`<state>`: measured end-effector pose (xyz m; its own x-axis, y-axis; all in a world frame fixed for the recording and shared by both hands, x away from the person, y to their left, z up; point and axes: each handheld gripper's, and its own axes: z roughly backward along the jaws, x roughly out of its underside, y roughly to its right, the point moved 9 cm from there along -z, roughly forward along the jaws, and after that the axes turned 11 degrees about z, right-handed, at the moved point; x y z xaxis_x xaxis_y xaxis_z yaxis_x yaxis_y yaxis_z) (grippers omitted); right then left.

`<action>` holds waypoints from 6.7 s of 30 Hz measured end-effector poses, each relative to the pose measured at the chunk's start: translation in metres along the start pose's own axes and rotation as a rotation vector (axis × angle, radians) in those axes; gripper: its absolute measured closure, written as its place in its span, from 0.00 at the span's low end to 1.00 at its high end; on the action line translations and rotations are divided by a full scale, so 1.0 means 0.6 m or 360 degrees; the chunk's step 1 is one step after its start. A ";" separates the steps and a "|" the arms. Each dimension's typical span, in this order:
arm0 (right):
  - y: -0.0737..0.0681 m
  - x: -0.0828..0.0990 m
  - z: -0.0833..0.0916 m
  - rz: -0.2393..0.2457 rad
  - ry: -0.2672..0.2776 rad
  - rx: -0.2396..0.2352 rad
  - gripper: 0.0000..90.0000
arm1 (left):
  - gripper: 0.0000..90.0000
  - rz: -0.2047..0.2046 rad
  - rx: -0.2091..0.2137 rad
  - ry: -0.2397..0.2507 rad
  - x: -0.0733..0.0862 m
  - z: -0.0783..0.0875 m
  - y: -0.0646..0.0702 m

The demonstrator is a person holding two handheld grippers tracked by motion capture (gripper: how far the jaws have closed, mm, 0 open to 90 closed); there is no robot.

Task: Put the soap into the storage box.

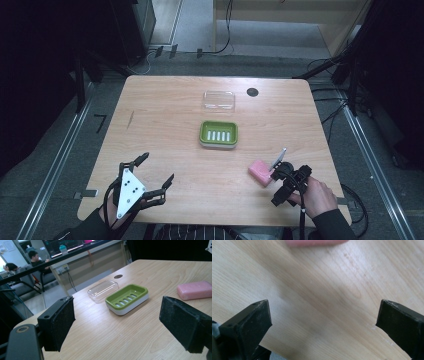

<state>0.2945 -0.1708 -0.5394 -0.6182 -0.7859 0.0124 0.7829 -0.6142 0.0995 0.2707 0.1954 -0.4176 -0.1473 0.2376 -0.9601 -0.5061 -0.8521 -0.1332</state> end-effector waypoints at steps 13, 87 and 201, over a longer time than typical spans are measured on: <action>0.009 -0.041 0.004 0.0049 0.0021 -0.0012 0.00 | 0.15 0.0005 -0.0021 -0.0004 0.002 0.005 -0.003; 0.012 -0.146 -0.018 0.0230 0.0043 -0.0069 0.41 | 0.15 0.0014 -0.0023 0.0002 0.002 0.006 -0.004; 0.046 -0.226 0.065 0.0550 0.0243 0.0168 0.43 | 0.15 -0.0001 -0.0019 -0.0008 0.003 0.006 -0.003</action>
<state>0.3975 -0.0783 -0.4993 -0.2955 -0.9516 -0.0842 0.9267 -0.3069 0.2170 0.2683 0.1992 -0.4182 -0.1514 0.2407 -0.9587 -0.4962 -0.8573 -0.1369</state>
